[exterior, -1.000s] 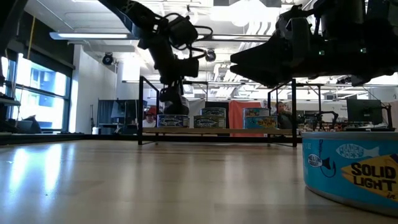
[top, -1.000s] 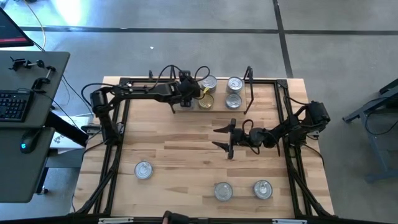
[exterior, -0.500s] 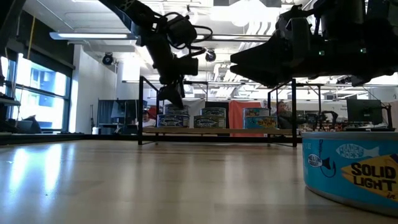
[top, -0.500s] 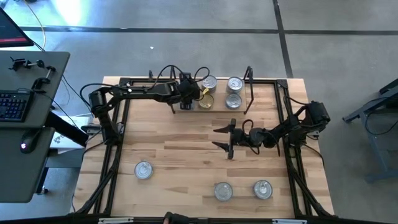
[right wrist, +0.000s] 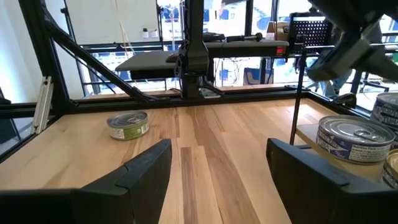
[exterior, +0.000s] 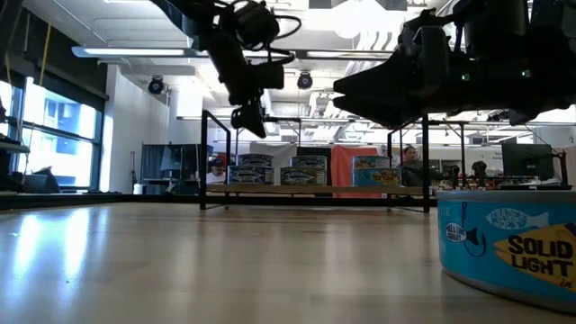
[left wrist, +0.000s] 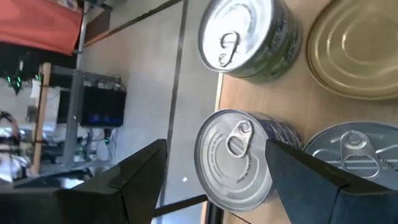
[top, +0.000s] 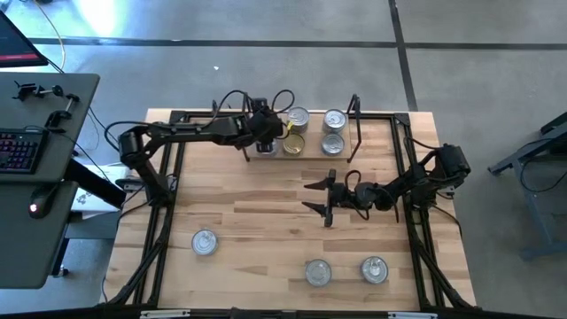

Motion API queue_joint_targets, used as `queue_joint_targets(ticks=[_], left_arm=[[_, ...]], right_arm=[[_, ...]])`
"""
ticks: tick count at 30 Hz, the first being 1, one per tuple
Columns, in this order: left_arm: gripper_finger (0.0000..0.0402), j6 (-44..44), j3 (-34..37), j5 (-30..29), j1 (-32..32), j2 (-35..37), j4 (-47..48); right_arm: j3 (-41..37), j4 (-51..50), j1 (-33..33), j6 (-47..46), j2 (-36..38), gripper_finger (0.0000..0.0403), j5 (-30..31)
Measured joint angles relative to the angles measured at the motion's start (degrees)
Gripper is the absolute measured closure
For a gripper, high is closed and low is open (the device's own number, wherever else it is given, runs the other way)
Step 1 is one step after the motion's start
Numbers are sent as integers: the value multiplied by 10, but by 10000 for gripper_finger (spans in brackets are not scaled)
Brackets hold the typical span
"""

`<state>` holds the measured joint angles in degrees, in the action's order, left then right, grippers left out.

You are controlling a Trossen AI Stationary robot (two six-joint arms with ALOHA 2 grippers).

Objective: Stack canned seafood by type on shelf
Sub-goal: Stack the green tuna can on top of the bottom green tuna can on the shelf

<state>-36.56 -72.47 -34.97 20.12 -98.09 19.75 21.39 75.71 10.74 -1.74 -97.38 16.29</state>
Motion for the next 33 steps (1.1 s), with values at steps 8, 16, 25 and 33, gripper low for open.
queue_joint_targets(ticks=[8,16,25,33], left_arm=[[135,146,7,43,-51,43,67],[135,269,115,171,-172,73,-42],[135,321,229,124,-316,79,-219],[135,474,242,-62,-443,174,-6]], right_arm=[[0,-76,40,-20,57,148,28],[118,-620,157,-188,226,163,33],[218,-712,248,-269,143,235,-82],[222,-673,232,-263,56,269,-12]])
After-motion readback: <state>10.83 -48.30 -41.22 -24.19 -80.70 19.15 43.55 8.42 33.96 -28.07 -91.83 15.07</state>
